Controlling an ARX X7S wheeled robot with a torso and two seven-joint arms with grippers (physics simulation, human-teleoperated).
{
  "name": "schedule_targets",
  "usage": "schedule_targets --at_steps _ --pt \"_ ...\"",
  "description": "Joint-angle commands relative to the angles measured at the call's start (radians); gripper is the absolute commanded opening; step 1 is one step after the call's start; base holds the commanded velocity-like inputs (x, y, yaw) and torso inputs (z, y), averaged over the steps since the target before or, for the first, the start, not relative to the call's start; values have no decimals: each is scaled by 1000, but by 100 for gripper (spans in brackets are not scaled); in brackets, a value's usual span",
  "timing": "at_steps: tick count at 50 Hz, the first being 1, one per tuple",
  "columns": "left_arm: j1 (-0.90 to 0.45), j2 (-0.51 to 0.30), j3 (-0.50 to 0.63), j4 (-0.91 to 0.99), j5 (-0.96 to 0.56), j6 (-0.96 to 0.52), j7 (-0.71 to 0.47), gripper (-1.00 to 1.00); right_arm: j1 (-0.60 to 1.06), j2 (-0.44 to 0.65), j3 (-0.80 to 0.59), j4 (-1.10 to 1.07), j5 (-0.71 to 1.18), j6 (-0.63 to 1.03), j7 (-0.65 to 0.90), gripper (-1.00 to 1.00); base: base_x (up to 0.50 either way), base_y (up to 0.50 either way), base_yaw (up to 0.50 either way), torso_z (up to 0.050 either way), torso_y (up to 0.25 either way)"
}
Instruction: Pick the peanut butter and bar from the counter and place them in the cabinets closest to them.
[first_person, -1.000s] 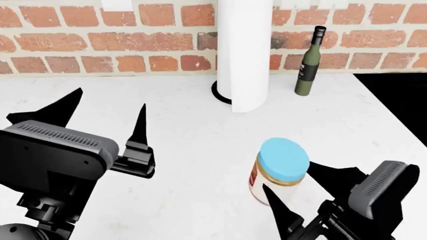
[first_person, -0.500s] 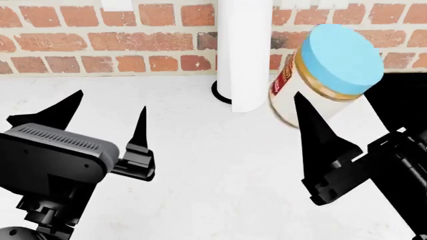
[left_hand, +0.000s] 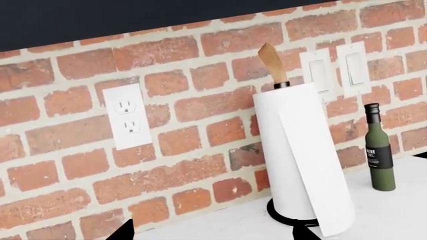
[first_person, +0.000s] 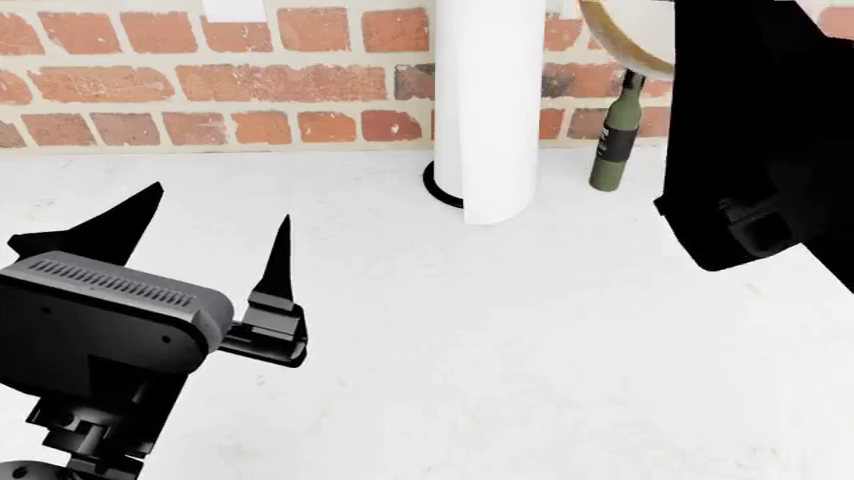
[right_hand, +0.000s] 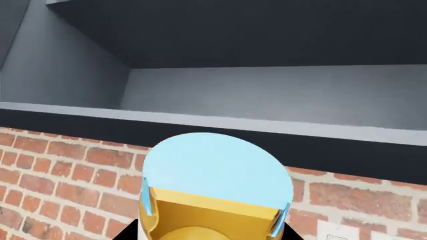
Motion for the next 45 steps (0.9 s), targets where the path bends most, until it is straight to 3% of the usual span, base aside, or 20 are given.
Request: schedule_targets --at_steps 1,10,45 --pt "4 -9 5 -4 -1 16 -2 100 264 -30 -102 64 45 36 120 -100 0 0 0 0 0" --pt "-9 -12 16 -8 -5 16 -7 100 425 -100 -192 148 25 78 155 -100 0 0 0 0 0" --pt "-31 -21 47 -12 -23 30 -31 100 725 -311 -417 567 -314 167 59 -100 0 0 0 0 0"
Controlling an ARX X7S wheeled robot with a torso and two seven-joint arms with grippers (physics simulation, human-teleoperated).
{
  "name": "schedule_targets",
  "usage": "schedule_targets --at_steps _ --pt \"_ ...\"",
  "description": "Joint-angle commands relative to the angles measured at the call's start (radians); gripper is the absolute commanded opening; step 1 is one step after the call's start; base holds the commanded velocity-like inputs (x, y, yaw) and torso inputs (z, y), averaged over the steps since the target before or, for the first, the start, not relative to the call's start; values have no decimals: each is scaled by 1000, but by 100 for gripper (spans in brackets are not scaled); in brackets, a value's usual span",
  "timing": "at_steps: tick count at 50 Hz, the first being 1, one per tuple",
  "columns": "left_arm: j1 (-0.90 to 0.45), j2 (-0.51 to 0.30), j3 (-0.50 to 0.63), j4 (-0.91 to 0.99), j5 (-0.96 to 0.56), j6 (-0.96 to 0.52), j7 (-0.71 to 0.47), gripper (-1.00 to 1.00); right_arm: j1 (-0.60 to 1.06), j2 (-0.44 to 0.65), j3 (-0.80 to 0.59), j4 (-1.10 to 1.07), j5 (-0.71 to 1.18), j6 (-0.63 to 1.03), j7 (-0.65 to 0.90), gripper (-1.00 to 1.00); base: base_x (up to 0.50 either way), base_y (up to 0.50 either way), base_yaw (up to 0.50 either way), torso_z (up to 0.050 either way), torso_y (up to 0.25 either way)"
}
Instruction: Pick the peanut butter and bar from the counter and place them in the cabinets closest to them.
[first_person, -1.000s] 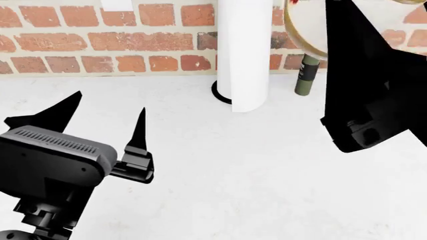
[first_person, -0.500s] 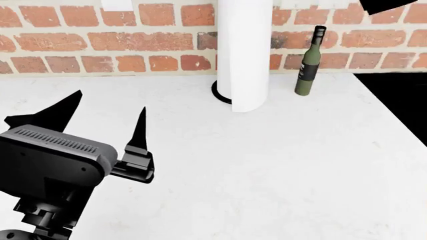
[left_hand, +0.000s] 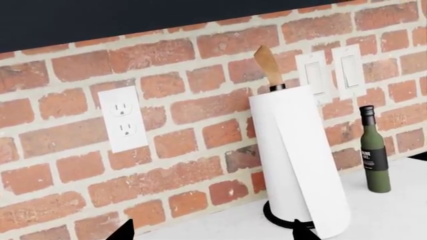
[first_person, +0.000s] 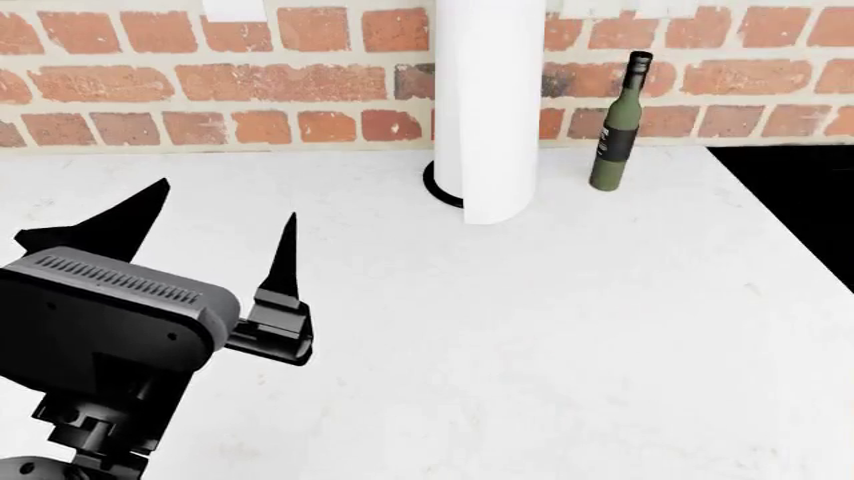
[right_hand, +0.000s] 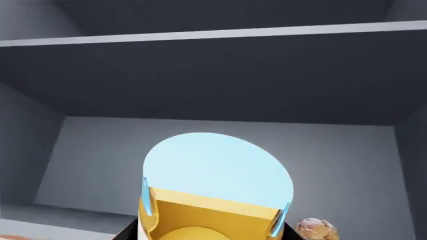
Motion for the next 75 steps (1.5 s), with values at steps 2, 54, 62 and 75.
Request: schedule_targets --at_steps 2,54,62,75 --pt "-1 -4 7 -3 -2 11 -4 100 72 -45 -43 95 -95 23 -39 -100 0 0 0 0 0" --pt "-18 -35 29 -6 -28 35 -37 100 627 -532 -129 1476 -952 -93 -860 -100 0 0 0 0 0" --pt "-16 -40 31 -5 -33 39 -43 100 627 -617 161 1532 -1380 -45 -1000 -100 0 0 0 0 1" --pt "-6 -44 40 -13 -18 55 -38 100 627 -637 217 1610 -1494 -50 -1040 -100 0 0 0 0 0"
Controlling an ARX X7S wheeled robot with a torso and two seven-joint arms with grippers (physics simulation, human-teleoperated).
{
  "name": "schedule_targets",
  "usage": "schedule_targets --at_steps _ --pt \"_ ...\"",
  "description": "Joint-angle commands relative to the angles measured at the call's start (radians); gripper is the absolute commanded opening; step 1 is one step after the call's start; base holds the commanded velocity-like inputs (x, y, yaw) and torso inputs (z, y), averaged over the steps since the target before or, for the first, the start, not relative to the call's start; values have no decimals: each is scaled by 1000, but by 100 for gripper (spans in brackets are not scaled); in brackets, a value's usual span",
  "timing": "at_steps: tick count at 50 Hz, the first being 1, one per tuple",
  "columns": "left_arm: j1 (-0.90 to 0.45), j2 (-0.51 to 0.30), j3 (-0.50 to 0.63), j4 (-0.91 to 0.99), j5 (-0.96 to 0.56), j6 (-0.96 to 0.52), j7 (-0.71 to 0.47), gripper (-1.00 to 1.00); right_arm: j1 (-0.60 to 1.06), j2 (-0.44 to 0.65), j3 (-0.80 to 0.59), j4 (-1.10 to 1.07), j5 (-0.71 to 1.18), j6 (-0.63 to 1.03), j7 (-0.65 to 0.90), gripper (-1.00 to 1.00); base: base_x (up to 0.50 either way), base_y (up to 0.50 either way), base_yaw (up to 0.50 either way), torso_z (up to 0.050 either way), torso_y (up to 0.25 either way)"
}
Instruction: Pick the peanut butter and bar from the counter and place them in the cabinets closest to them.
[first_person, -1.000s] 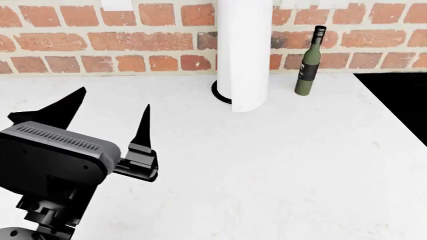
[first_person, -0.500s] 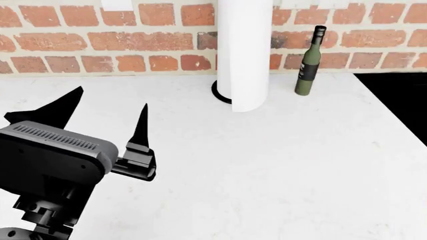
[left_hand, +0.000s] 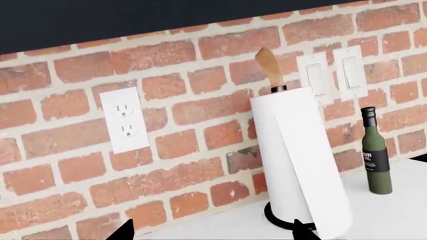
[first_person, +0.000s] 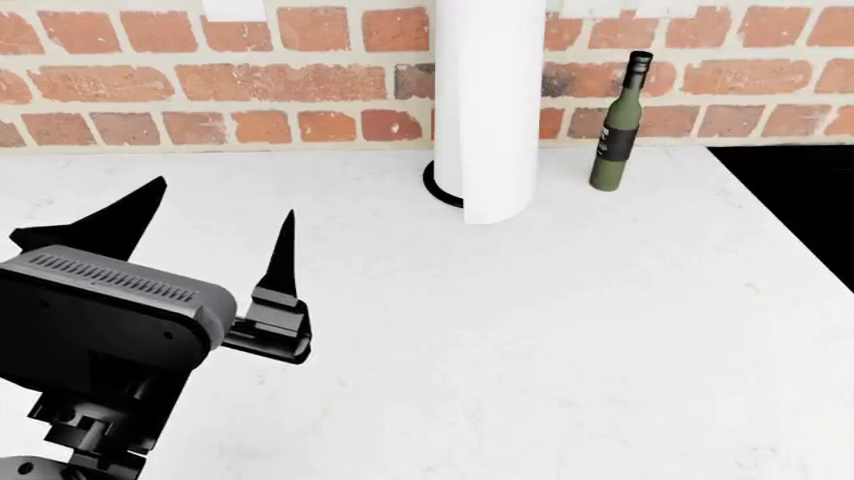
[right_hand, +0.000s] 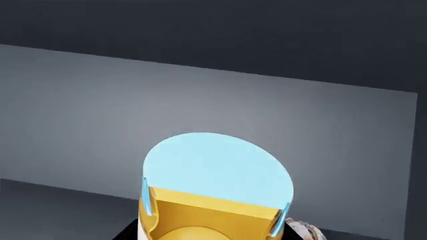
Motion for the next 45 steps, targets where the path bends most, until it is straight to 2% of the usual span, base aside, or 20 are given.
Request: schedule_targets --at_steps 1,21,22,45 --pt "7 -5 6 -4 6 11 0 100 15 -40 85 76 -188 0 -85 -100 0 0 0 0 0" --pt "9 -15 10 -5 1 23 -9 100 15 -40 65 92 -184 -20 -100 -100 0 0 0 0 1" --pt "9 -15 10 -4 -1 23 -10 100 15 -40 64 92 -183 -21 -101 100 0 0 0 0 0" --pt "15 -25 20 -10 5 41 -10 100 15 -38 74 88 -194 -26 -116 100 0 0 0 0 0"
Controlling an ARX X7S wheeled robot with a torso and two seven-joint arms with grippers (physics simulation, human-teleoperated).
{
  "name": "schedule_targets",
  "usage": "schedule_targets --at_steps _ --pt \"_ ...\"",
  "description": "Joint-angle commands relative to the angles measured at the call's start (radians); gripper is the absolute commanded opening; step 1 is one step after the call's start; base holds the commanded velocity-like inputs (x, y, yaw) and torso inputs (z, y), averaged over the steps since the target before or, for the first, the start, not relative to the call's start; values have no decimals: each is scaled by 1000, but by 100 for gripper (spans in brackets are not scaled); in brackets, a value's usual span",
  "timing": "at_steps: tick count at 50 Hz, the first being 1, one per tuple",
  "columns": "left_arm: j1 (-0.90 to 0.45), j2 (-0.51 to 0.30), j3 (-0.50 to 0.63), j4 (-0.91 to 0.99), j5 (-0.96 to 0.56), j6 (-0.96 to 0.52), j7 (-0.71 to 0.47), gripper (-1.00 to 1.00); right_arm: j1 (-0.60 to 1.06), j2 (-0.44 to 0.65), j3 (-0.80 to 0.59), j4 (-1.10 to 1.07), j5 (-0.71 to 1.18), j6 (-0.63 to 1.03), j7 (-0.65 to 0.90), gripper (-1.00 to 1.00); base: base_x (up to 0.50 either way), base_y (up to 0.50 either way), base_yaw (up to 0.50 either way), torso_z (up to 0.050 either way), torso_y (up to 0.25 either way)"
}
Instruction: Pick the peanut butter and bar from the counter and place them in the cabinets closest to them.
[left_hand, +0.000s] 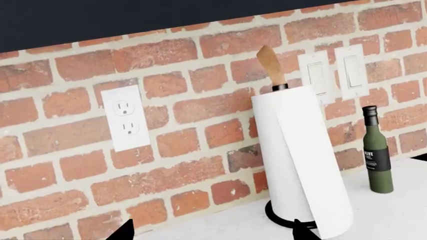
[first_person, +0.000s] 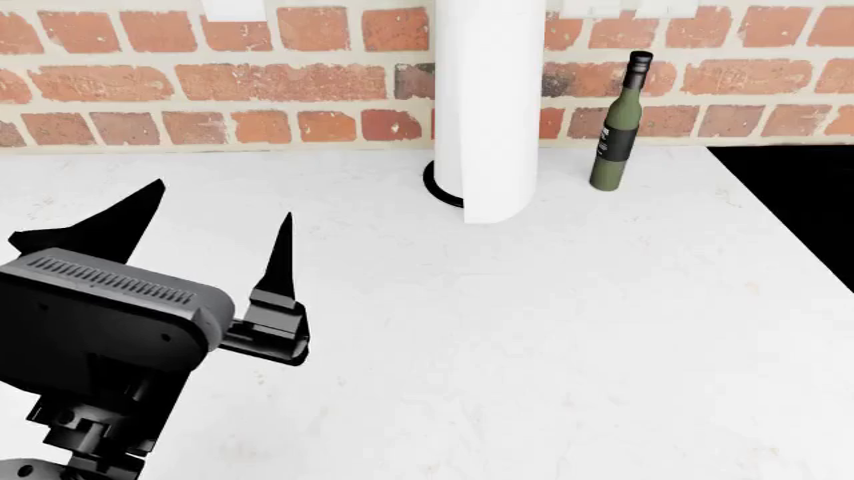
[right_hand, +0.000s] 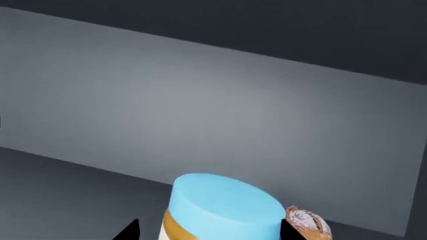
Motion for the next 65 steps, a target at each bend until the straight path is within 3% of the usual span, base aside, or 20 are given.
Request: schedule_targets --at_steps 1,10,21,43,56,65 --pt "3 -4 6 -4 6 10 1 100 1 0 7 -5 -10 -2 -11 100 0 0 0 0 0" --pt "11 -9 9 -2 10 19 2 100 -2 12 14 -77 -32 38 -30 100 0 0 0 0 0" --pt "11 -19 0 7 -10 23 -15 100 -170 68 -5 -689 -24 381 -90 100 0 0 0 0 0" --pt "10 -45 -9 48 -47 42 -47 100 -351 113 1 -1156 8 625 -125 100 -437 12 0 1 0" --pt "71 -85 -22 73 -34 139 -50 100 -610 138 55 -1443 37 704 -151 100 -479 24 0 0 0" --pt "109 -116 -2 66 -16 223 -47 100 -836 135 111 -1609 40 689 -144 100 -42 18 0 0 0"
